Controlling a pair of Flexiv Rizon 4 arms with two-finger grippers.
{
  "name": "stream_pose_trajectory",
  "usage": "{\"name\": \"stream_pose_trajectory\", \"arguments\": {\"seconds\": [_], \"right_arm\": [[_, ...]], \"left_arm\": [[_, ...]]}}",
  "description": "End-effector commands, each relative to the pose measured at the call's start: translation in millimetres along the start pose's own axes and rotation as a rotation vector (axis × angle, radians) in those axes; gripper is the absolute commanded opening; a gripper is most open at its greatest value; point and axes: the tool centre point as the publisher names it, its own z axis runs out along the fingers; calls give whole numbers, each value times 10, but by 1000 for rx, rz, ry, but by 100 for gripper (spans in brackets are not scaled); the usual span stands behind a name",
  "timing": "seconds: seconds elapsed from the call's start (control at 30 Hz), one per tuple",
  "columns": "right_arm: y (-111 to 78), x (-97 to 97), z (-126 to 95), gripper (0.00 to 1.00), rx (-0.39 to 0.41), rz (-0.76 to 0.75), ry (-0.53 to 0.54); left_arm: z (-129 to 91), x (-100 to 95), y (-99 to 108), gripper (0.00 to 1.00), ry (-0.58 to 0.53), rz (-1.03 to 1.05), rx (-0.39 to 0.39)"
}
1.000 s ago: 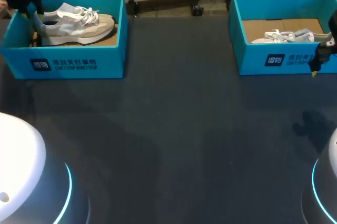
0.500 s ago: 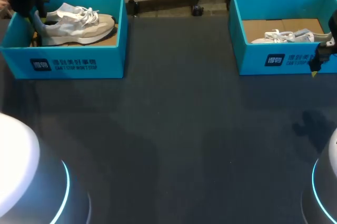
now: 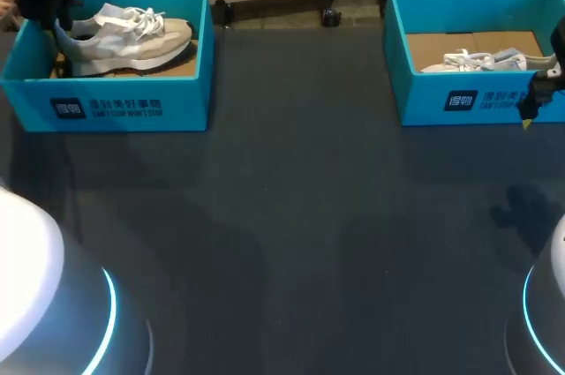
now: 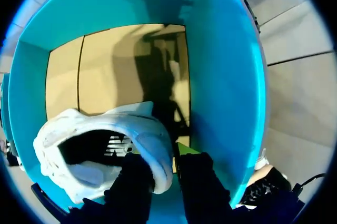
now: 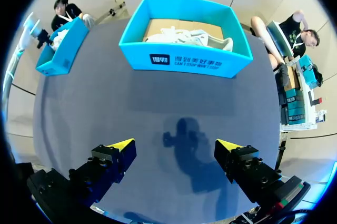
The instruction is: Take the shoe out of the shoebox, open the shoe tongue, remove and reinsert the insole, then place the shoe into the shoebox
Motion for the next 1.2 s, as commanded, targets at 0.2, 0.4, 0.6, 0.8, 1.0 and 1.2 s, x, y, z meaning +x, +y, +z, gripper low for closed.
{"name": "stream_pose_trajectory", "arguments": {"seconds": [0.2,0.4,0.6,0.8,1.0,1.2], "right_arm": [[-3,2,7,100,-1,0,1],[-3,2,7,100,-1,0,1],[-3,2,7,100,-1,0,1],[-3,2,7,100,-1,0,1],[-3,2,7,100,-1,0,1],[-3,2,7,100,-1,0,1]], "left_arm": [[-361,37,-34,0,20,46,-2],[-671,14,-113,0,39,70,-38],[-1020,-36,-181,0,40,72,-36],[-1316,-94,-270,0,36,74,-19],[-1575,-161,-379,0,-13,117,-18],[-1666,-219,-425,0,-12,114,-34]]}}
